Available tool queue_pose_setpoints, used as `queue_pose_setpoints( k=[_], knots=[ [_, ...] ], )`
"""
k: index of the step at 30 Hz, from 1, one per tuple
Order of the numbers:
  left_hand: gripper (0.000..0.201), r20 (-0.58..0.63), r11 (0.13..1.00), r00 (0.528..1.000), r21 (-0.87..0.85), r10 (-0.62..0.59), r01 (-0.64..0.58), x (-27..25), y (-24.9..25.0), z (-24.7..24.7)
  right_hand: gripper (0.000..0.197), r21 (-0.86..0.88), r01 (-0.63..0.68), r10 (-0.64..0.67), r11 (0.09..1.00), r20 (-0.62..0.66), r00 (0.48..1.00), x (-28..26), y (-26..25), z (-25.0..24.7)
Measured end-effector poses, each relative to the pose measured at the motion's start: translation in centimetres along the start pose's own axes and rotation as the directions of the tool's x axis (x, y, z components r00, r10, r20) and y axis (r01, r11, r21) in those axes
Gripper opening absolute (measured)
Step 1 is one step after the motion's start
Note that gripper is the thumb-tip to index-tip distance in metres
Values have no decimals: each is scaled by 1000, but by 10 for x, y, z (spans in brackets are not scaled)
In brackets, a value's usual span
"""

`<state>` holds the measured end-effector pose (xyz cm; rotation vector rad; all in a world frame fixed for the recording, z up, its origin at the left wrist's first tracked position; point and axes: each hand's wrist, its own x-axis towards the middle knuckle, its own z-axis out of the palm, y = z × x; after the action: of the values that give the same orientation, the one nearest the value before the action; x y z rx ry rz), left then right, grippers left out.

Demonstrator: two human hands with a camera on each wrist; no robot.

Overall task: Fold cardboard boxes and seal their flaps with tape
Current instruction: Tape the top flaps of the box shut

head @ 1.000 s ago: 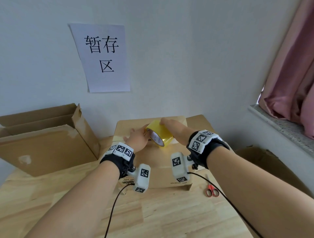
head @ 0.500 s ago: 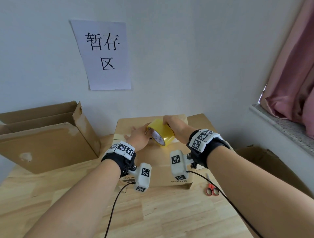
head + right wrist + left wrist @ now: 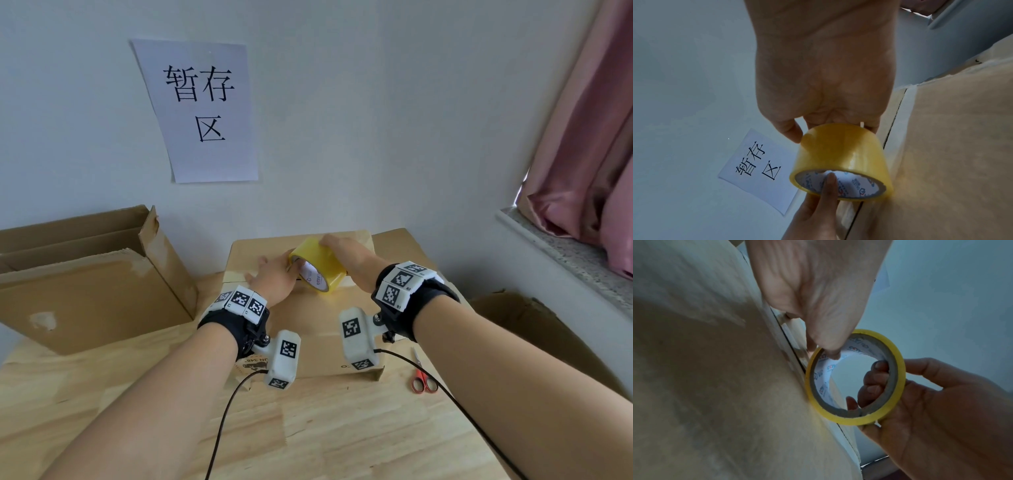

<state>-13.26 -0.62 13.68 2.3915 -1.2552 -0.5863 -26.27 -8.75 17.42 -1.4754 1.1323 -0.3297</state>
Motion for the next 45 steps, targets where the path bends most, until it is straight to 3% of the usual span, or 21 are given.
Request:
queue_pose_setpoints(
  k=[4, 8, 13, 16, 18, 22, 25, 28, 30, 34, 45],
  knots=[
    [42, 3, 1000, 1000, 7, 5, -5, -4, 3, 1, 48, 5, -22, 22, 1000, 15, 1000, 3, 1, 0],
    [40, 2, 1000, 1000, 13, 12, -12, -5, 3, 0, 28, 15, -32, 31, 999, 58, 998, 4, -2, 0],
    [42, 1, 1000, 1000, 17, -17, 17, -6, 4, 0, 15, 13, 32, -33, 999, 80, 996, -5, -2, 1],
    [44, 9, 1000, 1000, 10, -28, 28, -4, 4, -1, 24, -22, 99, -96, 995, 111, 989, -8, 5, -2],
    [45, 19, 999, 999, 17, -38, 38, -5, 3, -2, 10, -58, 144, -131, 988, 181, 975, -12, 7, -4],
    [47, 99, 995, 994, 84, -55, 46, -5, 2, -3, 18, -112, 203, -170, 973, 250, 953, -9, 9, -11],
    [35, 78, 998, 995, -34, 58, -55, -7, 4, -14, 25, -122, 225, -191, 967, 245, 951, -11, 9, -12],
    [46, -91, 968, 985, -194, 145, -161, -11, 11, -29, 27, -123, 230, -196, 965, 242, 950, -16, 4, -9],
    [46, -167, 961, 963, -146, 210, -235, -11, 19, -37, 30, -132, 248, -211, 960, 242, 947, -18, 0, -6],
    [46, -179, 943, 926, 67, 333, -326, -11, 33, -41, 37, -154, 271, -230, 950, 240, 943, -23, -4, -4],
    [20, -266, 891, 852, 179, 452, -417, -26, 43, -46, 39, -197, 256, -210, 946, 227, 951, -29, -7, -1]
  ],
)
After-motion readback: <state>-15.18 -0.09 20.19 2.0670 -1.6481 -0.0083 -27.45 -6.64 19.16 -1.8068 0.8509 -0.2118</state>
